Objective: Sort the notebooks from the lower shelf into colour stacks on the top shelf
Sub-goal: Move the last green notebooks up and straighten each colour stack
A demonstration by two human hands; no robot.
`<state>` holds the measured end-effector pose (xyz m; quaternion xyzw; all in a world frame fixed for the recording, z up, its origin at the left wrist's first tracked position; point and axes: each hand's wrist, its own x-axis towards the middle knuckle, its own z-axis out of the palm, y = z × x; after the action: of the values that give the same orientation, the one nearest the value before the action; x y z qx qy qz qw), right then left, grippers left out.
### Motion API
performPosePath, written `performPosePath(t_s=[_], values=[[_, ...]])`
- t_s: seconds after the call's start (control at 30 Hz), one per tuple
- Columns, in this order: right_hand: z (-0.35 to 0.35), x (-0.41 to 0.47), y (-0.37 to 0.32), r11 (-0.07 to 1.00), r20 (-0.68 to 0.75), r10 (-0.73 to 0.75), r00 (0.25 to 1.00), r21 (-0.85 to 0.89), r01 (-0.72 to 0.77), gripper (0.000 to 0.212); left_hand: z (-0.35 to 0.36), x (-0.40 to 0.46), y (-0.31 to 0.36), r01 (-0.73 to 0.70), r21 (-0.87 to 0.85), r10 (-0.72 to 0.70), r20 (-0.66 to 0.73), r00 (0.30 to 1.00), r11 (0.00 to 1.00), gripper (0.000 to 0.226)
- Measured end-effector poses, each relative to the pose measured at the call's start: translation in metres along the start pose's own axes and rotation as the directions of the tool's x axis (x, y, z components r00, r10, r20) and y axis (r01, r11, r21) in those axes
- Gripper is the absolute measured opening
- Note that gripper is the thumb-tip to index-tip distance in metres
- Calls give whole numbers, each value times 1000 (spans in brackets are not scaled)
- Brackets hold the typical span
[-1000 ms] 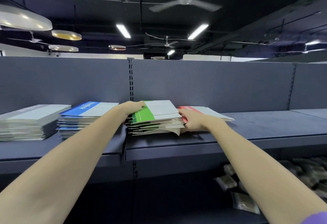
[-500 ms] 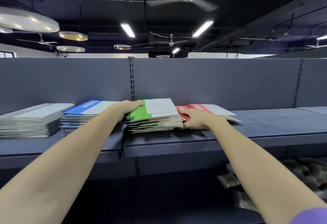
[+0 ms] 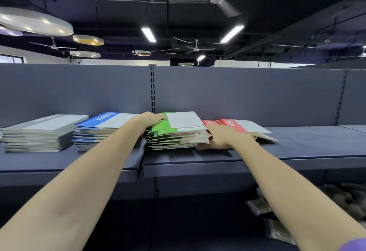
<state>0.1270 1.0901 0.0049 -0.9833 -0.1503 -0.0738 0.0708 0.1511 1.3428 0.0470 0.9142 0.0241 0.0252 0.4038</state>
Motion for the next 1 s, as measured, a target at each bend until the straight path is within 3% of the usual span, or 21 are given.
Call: performPosePath(t_s=[0.17,0.37,0.67,0.73,0.8,0.83,0.93,1.0], values=[[2,0,6,998,-11,6,1000,-70,-7,67,2,-6,1,5,-60,-4,4,1000,998,40],[-6,-9,6,1000,43,-16,999,-7,16,52,4,0,-3,17,-105,-17,-3,1000,994,35],[-9,-5,22,990,129,138,982,-7,-138,100,3,8,-9,23,-144,-24,-11,1000,989,38],[-20,-3,24,975,190,205,960,50,-218,94,3,5,-11,28,-172,-26,17,1000,985,51],[-35,0,23,952,207,212,955,175,-249,80,7,31,-24,37,-198,-35,18,999,980,77],[-41,2,20,937,189,193,963,254,-238,73,10,43,-29,44,-236,-36,39,999,971,76],[-44,12,6,883,90,181,979,423,-202,57,12,30,-26,22,-306,-2,65,998,952,34],[-39,21,-4,819,47,204,978,539,-197,34,11,24,-27,6,-351,20,71,997,936,27]])
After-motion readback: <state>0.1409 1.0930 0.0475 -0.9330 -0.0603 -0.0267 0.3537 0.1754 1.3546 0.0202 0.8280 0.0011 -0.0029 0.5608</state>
